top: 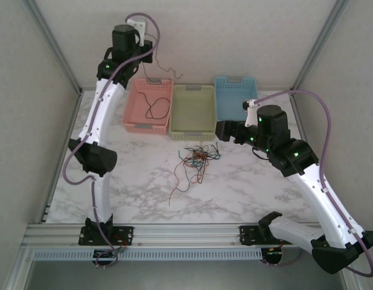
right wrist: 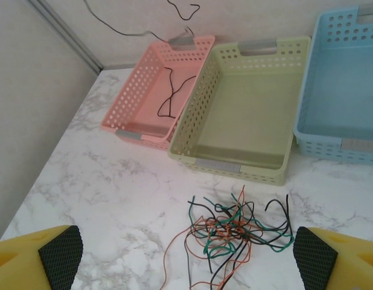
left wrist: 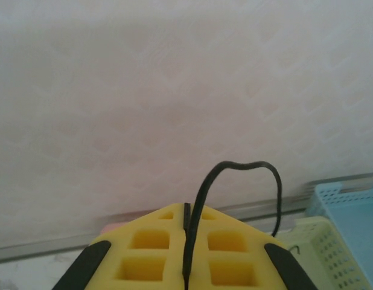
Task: Untangle the cables
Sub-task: Place the cable into the container.
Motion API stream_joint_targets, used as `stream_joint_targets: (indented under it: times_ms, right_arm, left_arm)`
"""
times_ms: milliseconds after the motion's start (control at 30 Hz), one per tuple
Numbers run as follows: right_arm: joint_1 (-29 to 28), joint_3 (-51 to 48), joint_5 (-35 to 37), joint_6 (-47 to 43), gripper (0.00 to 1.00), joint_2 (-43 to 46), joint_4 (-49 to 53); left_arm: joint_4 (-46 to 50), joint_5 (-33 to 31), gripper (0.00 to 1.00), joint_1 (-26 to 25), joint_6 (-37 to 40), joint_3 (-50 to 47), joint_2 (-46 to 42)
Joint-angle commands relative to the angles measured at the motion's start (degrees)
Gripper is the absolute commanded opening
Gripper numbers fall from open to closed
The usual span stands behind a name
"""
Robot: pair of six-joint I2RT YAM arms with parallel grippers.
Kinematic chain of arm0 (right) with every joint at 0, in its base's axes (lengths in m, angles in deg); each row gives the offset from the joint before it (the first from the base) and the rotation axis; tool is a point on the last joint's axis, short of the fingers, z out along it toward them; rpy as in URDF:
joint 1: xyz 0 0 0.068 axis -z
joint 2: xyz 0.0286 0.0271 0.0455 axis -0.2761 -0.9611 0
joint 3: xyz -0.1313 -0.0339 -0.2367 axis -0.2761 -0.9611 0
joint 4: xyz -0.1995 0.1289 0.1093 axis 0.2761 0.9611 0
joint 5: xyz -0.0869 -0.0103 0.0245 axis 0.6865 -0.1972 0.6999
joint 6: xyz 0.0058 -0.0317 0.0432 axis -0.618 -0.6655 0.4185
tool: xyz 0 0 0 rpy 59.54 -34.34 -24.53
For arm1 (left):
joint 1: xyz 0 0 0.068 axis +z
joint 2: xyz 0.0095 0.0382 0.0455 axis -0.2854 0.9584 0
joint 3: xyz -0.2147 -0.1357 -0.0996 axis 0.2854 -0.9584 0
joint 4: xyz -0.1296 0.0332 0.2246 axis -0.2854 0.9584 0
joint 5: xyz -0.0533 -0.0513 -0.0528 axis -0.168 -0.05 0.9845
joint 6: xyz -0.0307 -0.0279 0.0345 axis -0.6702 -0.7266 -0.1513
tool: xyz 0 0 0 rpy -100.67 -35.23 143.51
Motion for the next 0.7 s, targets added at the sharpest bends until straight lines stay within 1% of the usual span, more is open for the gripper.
stream_joint_targets:
  times_ms: [0,133,233,367,433,567,667]
  right_arm:
    - [0.09,-1.31,-0.07,-0.55,0.93,1.62,0.76]
    - [0.09,-2.41,0.95,-1.28,0.93,2.56,1.9]
    - [0.09,-3.7,0.85,-1.37,0.93,3.17,1.91]
    - [0.09,-5.17,0.99,-1.25,0.93,3.68,1.85]
    - [0.07,-5.62,1.03,-1.06,0.93,3.92,1.67]
    - [0.09,-4.62,1.09,-0.95,0.93,3.37,1.2]
    - [0.09,-3.86,0.56,-0.74,0.93,2.65,0.78]
  left_arm:
    - [1.36,-2.77,0.0,1.21,-2.83,2.5,2.88]
    - [3.78,-2.79,0.0,2.55,-5.83,1.3,5.29]
    - [3.48,-3.27,0.0,3.02,-6.46,-3.83,4.46]
    - [-4.55,-2.45,0.0,4.19,-8.66,-16.61,-2.31]
    - [-8.15,-2.87,0.0,4.62,-8.86,-20.74,-5.93]
    - [-9.38,-4.58,0.0,4.82,-7.33,-20.69,-9.66]
    - [-8.34,-5.25,0.0,4.92,-6.16,-18.14,-11.05]
